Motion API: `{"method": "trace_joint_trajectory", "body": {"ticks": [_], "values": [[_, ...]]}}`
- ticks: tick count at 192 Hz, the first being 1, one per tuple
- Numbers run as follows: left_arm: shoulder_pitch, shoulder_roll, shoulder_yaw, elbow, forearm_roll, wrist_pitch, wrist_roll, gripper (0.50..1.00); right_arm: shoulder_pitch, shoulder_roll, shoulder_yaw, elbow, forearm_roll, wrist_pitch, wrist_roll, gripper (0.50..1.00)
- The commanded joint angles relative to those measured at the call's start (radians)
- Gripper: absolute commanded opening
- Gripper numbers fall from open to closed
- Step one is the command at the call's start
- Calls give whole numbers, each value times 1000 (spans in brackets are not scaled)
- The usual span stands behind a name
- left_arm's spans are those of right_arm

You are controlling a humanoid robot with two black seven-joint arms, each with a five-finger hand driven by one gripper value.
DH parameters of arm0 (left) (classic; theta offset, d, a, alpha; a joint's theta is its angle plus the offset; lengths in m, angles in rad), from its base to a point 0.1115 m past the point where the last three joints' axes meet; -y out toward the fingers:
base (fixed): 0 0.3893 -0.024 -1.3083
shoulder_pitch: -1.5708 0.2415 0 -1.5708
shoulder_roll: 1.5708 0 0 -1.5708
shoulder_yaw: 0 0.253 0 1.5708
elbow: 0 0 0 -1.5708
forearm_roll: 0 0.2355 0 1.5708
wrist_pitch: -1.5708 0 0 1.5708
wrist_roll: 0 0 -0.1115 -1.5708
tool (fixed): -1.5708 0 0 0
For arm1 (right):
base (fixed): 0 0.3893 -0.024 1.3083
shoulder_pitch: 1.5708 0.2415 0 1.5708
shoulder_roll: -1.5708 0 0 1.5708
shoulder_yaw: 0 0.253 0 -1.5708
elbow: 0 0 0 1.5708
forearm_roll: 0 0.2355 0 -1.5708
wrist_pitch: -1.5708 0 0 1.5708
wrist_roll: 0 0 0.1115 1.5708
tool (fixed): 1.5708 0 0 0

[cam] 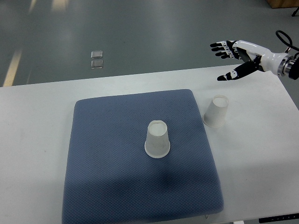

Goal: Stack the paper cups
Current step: 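Lower the right hand onto the loose white cup and close fingers around it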

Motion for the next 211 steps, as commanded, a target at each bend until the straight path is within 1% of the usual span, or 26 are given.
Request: {"method": "trace_joint_trajectory", "body": {"ticks": [1,14,39,62,87,113,168,199,211], "values": [[0,0,-1,0,0,0,0,1000,53,-75,-129,56,-72,7,20,924],[0,0,1,0,0,0,0,1000,68,-81,-161,60,-148,4,20,924],[0,0,-1,0,0,0,0,1000,65,-58,-170,60,-331,-6,20,919],[0,0,-1,0,0,0,0,1000,51,-14,-184,46,-415,-53,17,921],[0,0,1,0,0,0,0,1000,53,3,-216,37,-427,-93,14,919],[0,0,1,0,0,0,0,1000,51,21,-233,34,-446,-95,11,921],[0,0,-1,0,0,0,0,1000,51,75,-239,-21,-490,-98,11,919],[0,0,-1,0,0,0,0,1000,51,81,-241,-30,-492,-99,14,917],[0,0,-1,0,0,0,0,1000,51,83,-248,-36,-500,-113,14,917]]}}
